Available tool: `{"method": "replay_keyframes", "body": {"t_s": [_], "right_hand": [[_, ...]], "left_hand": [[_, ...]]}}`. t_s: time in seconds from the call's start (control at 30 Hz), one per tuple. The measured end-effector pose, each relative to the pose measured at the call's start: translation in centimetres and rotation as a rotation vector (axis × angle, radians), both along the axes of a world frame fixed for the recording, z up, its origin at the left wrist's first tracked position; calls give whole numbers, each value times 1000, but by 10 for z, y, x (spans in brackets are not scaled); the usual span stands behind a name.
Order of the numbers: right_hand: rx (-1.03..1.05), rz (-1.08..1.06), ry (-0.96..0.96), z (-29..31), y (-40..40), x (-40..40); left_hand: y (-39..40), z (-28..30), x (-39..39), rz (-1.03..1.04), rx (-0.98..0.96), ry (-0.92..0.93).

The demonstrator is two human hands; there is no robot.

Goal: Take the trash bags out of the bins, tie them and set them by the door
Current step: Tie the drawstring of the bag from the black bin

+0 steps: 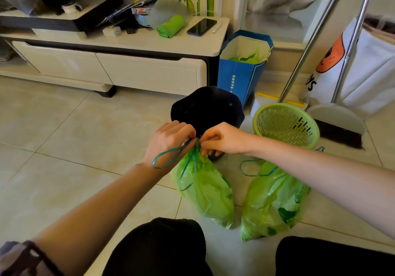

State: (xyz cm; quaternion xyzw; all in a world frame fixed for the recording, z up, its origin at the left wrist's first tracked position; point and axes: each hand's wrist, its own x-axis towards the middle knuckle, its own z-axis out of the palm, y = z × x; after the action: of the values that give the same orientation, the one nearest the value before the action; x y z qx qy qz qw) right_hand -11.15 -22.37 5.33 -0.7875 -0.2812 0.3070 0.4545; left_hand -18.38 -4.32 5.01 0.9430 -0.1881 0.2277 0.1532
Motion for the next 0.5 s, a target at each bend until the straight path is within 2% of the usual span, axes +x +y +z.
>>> {"method": "replay_keyframes", "body": {"t_s": [0.13, 0.37, 0.5], "right_hand": [[32, -50, 18, -3, 1, 0], [56, 3, -180, -3, 6, 3], [103, -59, -107, -1, 3, 6]], "left_hand": [[-3, 2, -3, -13, 10, -93], [-3, 4, -2, -19, 10, -109], [1, 2, -2, -31, -46, -74]]}}
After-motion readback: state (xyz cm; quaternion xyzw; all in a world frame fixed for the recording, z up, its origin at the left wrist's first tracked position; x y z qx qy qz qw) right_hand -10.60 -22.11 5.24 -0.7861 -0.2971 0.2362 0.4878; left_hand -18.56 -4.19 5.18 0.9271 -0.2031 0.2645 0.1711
